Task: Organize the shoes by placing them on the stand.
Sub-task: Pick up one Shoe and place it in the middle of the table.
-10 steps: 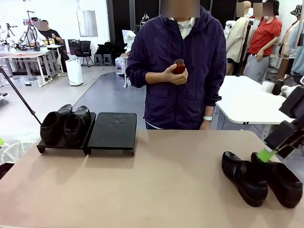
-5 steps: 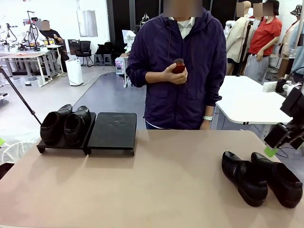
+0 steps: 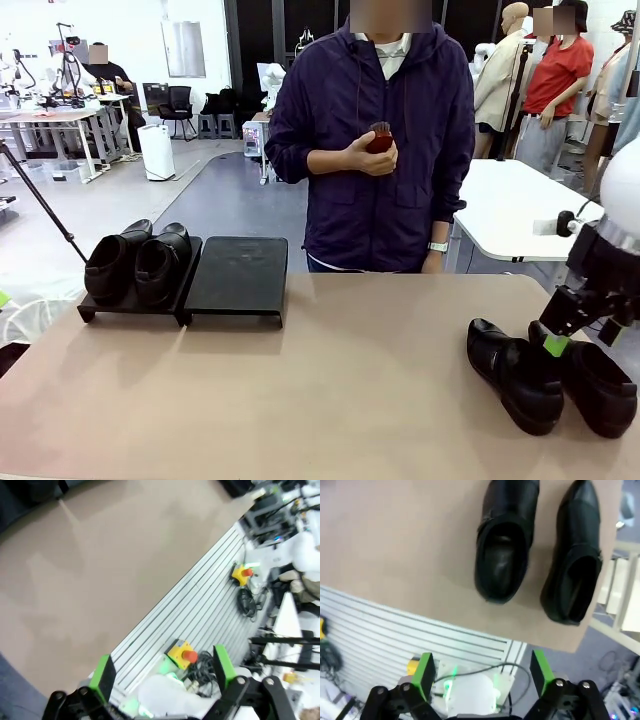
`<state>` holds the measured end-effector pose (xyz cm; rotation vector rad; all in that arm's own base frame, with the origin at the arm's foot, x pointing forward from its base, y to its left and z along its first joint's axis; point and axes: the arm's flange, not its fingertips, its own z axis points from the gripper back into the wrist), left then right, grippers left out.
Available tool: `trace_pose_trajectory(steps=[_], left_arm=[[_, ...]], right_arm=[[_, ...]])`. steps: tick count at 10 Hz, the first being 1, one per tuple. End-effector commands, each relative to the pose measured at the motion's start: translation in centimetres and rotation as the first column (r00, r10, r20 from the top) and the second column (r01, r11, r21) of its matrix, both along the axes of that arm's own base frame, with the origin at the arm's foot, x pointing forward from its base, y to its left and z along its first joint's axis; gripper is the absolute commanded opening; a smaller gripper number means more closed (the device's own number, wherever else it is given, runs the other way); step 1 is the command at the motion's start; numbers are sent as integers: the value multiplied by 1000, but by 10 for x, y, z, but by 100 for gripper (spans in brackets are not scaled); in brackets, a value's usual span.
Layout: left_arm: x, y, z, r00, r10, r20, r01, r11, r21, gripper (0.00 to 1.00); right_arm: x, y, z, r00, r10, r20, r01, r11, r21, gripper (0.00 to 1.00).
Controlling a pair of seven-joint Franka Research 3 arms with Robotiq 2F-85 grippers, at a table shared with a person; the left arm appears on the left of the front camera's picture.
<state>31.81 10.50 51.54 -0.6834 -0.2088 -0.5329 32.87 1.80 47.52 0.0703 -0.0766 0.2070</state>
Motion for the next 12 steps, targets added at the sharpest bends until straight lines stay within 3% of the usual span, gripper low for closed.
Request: trace_pose_trajectory(steps=[1,3,7,12], left_arm=[[-2,1,1,1000,-1,-11,1,1000,6,100],[-2,1,1,1000,-1,-11,1,1000,6,100],[-2,1,1,1000,-1,-11,1,1000,6,100],[-2,1,1,1000,-1,-11,1,1000,6,100]], right_arm=[[36,-16,-18,997,-82,8,82,996,24,100],[53,-31,-40,989,-136,63,136,991,11,100],[79,-42,-79,978,-193,79,190,981,39,100],[89,-34,-106,984,-173,34,171,984,52,100]])
